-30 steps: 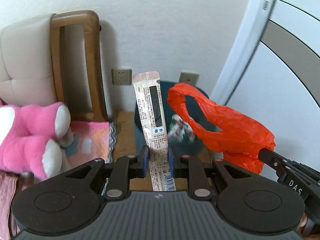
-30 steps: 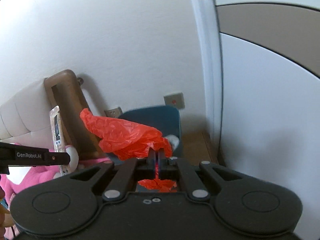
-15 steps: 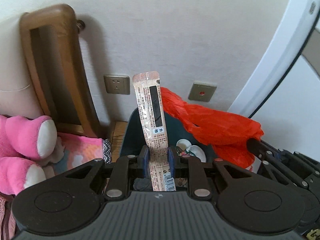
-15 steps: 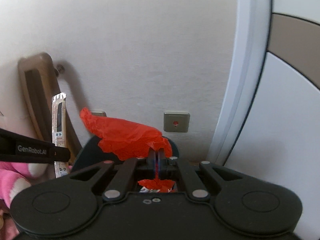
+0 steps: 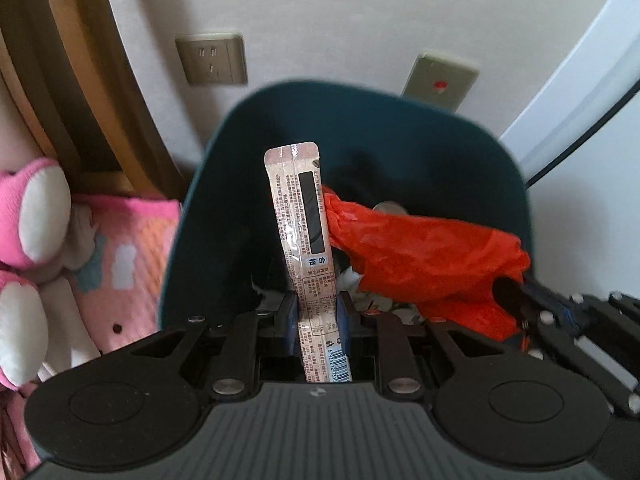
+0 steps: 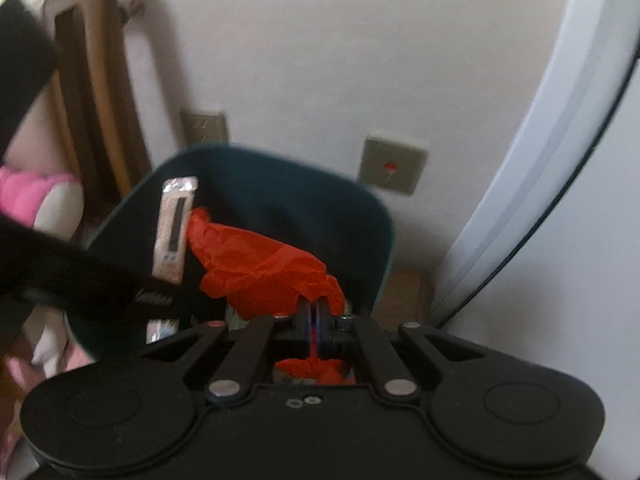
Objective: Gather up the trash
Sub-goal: 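Open the left tool over the bin while the right tool releases the red bag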
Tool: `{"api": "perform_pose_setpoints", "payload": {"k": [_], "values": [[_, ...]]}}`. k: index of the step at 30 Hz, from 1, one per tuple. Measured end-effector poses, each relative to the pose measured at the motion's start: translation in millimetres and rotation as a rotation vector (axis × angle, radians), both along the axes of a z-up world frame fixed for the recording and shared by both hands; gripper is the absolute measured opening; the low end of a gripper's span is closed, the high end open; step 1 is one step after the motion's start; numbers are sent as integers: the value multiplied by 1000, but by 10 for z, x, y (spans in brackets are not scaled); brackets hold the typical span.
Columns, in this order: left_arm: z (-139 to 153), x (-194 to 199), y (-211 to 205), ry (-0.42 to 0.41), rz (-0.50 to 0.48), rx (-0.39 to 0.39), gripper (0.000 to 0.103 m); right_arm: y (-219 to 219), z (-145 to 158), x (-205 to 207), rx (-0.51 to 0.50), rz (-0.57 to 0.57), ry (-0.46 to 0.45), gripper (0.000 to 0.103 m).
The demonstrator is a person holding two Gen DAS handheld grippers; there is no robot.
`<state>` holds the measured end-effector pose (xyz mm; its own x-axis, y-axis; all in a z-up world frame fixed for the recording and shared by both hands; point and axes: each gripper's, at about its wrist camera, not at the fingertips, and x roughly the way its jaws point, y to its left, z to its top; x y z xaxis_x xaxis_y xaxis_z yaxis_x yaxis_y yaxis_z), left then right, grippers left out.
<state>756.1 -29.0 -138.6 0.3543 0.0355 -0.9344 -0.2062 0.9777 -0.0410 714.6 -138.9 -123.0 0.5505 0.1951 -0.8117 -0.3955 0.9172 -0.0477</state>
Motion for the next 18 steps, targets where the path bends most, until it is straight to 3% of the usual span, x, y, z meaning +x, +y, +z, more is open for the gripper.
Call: {"api": "perform_pose_setpoints", "payload": {"k": [10,12,15,16,18], "values": [[-181,68,7,69,5,-31,21,58,-60,-23,0,101,73,11],[-194,68,21,77,12,-38,26,42,-77,-28,7,109,79,13],[-173,53,53,75,26,-60,47,21,-52,-53,18,117,87,19],[-152,43,60,65,27,-62,59,0,-53,-57,26,117,88,24],[-85,8,56,36,27,-61,65,-13,-26,-65,40,118,88,30]]}}
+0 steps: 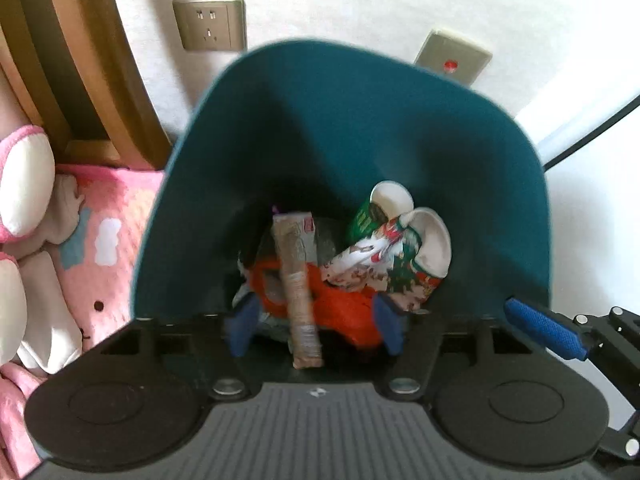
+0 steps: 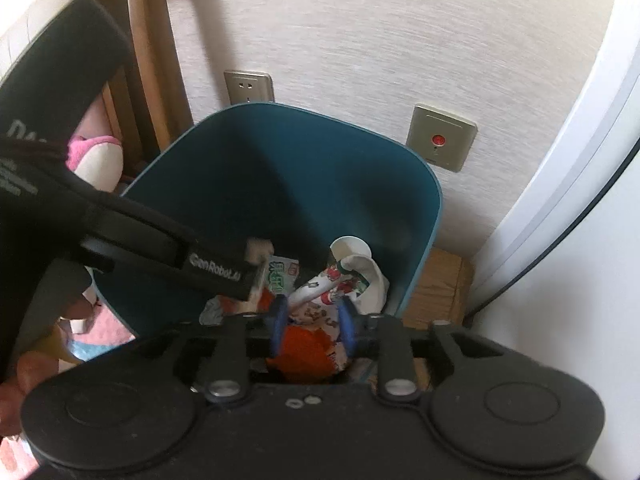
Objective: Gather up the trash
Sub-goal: 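Open the left tool over the bin while the right tool releases the red bag, then withdraw both tools from the bin and turn toward the floor pile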
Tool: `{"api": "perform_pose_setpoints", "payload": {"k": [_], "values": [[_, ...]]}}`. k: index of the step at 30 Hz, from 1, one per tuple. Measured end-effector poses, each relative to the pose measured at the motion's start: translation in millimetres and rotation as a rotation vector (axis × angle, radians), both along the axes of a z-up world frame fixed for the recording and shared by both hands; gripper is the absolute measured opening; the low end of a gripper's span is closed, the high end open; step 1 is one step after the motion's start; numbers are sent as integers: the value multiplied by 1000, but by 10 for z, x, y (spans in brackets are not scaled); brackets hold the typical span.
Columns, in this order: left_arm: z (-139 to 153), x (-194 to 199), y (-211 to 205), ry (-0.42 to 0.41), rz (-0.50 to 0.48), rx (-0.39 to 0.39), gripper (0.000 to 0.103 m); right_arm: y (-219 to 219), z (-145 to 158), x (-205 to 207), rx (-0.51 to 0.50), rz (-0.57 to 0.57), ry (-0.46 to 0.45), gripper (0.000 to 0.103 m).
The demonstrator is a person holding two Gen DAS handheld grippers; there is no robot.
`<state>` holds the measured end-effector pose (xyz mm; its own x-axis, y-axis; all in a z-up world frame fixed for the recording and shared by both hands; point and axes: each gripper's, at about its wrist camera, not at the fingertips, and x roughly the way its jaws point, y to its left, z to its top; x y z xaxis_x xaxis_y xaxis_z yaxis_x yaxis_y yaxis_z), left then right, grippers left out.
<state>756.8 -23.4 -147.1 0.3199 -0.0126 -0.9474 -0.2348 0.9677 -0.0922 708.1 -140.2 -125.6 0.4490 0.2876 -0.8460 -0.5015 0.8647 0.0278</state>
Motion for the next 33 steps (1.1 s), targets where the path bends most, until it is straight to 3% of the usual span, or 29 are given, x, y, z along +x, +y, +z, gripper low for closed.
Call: {"api": "perform_pose_setpoints", "payload": {"k": [7,16,24,31,33], "values": [[281,-164,-5,-69,-12,10,65,-71,139,-57,39,-18,-19,36],[753,-675,43,-195,-56,21,65,-168,527,-473,95,-62,-70,39],[1169,-1427,143,-290,-124,-2,65,-181,854,-1130,149,-112,-134,44],[1418,-2240,242,-362,-193,25,65,-157,1013,-1872,207,-164,-180,48],[1475,-2498,279,-385,-212,35,70,-148,1044,-2084,229,-176,-190,51]]}}
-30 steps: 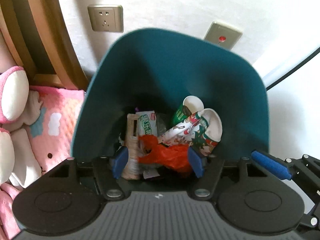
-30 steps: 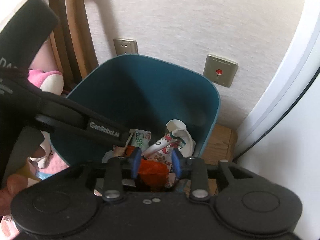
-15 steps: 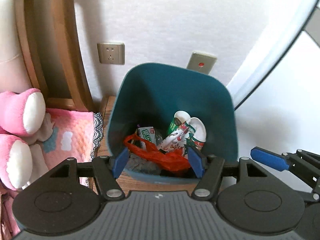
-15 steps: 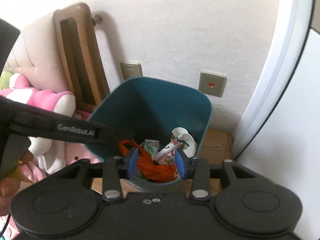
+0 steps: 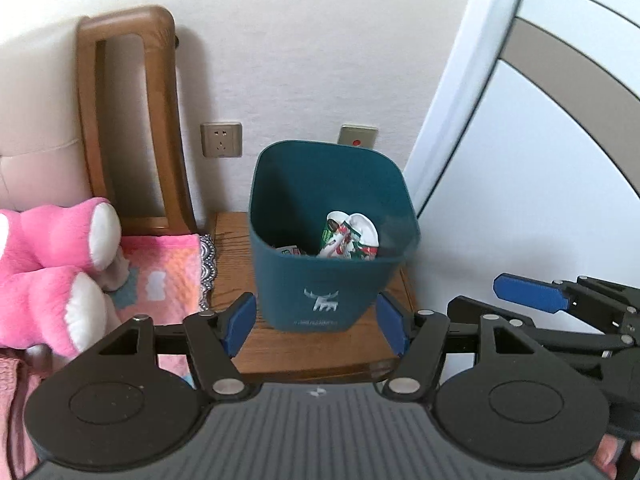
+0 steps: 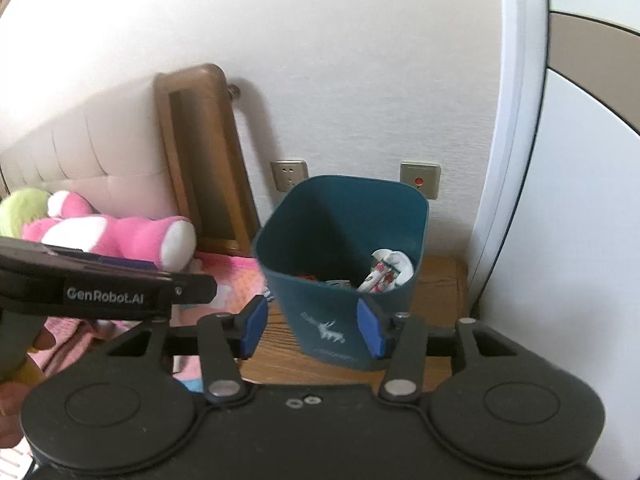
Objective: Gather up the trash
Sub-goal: 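Withdraw both tools from the bin and turn toward the floor pile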
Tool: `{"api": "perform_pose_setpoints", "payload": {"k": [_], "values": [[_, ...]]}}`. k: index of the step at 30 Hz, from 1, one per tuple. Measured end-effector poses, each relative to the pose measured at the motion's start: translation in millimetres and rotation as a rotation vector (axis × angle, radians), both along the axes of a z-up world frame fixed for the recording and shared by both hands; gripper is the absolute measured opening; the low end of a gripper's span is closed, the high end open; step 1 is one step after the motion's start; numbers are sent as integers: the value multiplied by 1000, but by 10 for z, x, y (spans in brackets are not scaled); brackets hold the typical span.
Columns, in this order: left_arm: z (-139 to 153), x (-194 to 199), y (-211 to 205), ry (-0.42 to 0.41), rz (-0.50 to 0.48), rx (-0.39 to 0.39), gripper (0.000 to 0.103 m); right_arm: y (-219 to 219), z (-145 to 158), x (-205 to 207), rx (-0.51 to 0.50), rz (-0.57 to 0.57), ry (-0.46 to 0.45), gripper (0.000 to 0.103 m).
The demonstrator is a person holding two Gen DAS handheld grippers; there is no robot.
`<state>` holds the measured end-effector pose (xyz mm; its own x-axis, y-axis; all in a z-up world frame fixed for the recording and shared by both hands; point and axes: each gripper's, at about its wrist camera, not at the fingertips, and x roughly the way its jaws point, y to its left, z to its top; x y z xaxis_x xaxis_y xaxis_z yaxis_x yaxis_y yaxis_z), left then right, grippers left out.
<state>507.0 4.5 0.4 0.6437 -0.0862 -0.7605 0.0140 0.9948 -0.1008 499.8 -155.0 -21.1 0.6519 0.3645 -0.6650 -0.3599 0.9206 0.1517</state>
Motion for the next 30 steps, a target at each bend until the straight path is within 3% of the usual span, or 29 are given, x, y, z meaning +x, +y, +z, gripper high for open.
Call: {"api": "perform_pose_setpoints", "payload": {"k": [10,18,21,22,27,30], "values": [[115,-1040,123,-107,-49,76,79,59,95,-997,58,11,-59,60],[-83,-1404,29,-135,-55,55,83,-115,-124,-1267,102,-11,-70,64],[-290,-1406,-27,-102,-36,21,92,-252,-324,-1288,107,-17,-62,68],[-390,-1394,-49,-93,-21,9,102,-296,-409,-1294,104,-17,-55,69],[-1073,-1329,-164,-49,40,-42,103,-554,-1045,-1258,80,-21,-5,71],[-1607,-1295,-258,-3,69,-26,103,-696,-1545,-1220,65,-30,37,72]]}}
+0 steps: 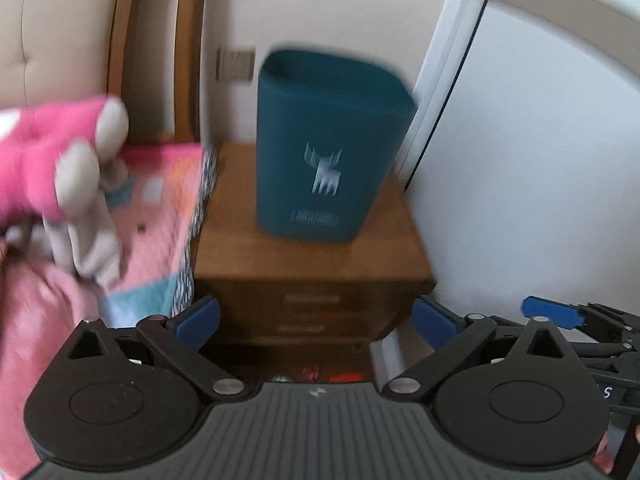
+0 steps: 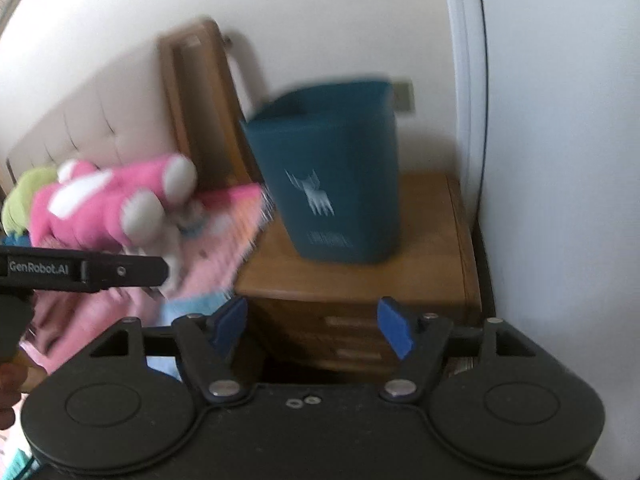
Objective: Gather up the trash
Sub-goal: 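Lower both tools to the pink mesh sponge and white cloth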
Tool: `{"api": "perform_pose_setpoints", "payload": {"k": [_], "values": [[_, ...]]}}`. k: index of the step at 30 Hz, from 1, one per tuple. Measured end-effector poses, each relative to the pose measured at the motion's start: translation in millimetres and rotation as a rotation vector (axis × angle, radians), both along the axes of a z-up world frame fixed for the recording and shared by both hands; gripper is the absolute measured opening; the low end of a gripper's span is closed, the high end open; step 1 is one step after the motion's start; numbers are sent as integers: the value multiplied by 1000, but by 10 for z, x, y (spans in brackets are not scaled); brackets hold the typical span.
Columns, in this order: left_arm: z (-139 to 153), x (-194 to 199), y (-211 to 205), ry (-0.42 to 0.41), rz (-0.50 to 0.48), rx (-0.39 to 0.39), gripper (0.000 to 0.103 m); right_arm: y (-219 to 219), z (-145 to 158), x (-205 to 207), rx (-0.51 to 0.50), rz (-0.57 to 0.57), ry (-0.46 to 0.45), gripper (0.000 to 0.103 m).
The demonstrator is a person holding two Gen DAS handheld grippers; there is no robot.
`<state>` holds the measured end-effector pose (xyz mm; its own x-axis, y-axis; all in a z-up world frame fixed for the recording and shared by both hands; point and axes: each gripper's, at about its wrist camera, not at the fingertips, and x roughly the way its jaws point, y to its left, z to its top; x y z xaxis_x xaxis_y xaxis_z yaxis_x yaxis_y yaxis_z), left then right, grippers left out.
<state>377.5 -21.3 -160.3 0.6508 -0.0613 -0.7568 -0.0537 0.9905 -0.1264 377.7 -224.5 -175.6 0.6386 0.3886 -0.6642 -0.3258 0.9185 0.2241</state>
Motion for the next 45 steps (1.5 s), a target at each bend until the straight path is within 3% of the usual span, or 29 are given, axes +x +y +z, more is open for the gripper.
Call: {"api": "perform_pose_setpoints", "payload": {"k": [11,18,24,27,35,45], "values": [[-2365,166,-182,179,63,-46,103,-222,-2350,6,-63,35,165,72],[-3885,318,-369,291,72,1,103,-226,-3862,-18,-94,88,283,72],[-4930,524,-503,357,38,5,103,-202,-4936,70,-141,120,330,71],[-5388,660,-553,381,12,-2,103,-189,-5327,154,-158,127,337,71],[-6169,1071,-659,434,-77,25,103,-111,-6115,455,-169,192,375,69],[-6772,1227,-847,491,-205,120,102,104,-6592,547,-269,306,393,67]]}}
